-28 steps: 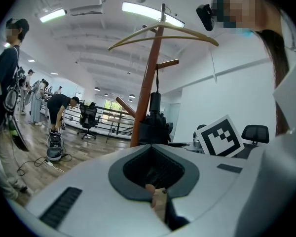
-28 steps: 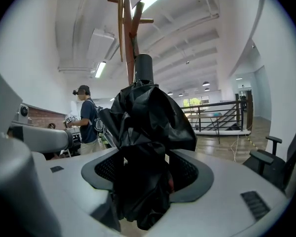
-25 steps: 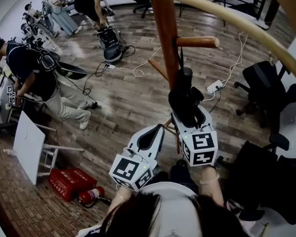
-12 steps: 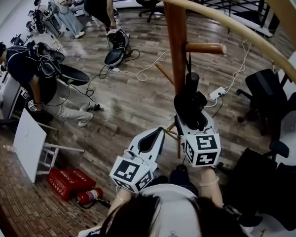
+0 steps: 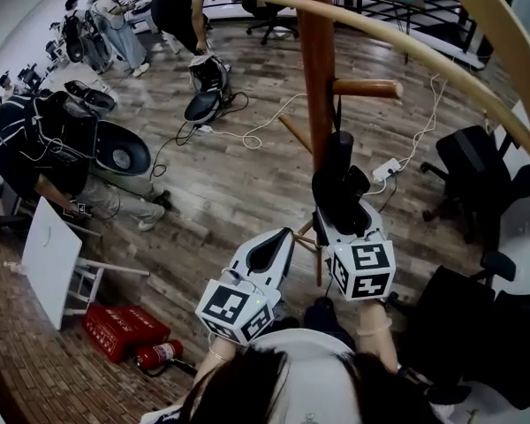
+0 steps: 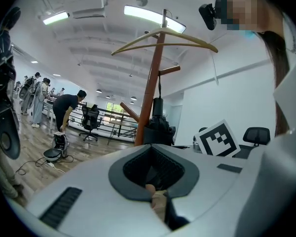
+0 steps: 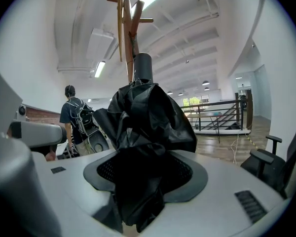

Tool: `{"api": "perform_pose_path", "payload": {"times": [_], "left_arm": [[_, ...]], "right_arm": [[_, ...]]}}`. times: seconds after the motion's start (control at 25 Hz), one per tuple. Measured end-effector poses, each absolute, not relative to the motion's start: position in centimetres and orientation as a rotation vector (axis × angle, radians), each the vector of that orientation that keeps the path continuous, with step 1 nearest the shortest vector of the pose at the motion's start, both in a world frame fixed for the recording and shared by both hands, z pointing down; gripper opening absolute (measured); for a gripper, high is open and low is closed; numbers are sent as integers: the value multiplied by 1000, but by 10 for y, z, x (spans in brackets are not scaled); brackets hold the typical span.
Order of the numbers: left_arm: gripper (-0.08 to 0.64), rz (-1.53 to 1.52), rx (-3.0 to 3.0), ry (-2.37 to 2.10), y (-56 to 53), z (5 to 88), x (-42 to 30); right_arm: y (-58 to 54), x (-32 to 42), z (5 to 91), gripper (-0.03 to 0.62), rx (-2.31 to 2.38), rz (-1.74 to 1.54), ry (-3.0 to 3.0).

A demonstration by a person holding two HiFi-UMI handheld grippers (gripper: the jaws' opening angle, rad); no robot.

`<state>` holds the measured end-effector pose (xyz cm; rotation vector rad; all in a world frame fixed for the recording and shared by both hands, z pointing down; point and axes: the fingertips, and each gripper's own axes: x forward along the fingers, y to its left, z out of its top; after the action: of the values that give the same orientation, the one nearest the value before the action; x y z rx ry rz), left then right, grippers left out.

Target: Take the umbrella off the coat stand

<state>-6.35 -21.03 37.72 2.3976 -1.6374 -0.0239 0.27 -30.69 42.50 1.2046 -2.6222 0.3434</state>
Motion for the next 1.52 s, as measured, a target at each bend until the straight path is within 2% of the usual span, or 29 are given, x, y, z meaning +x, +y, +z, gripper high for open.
{"api": "perform_pose_path", "payload": {"times": [1.52], "left_arm": [[9, -173, 2457, -1566, -192, 352, -72]], "right_arm": [[-288, 27, 373, 249, 1350, 286, -2638]]}}
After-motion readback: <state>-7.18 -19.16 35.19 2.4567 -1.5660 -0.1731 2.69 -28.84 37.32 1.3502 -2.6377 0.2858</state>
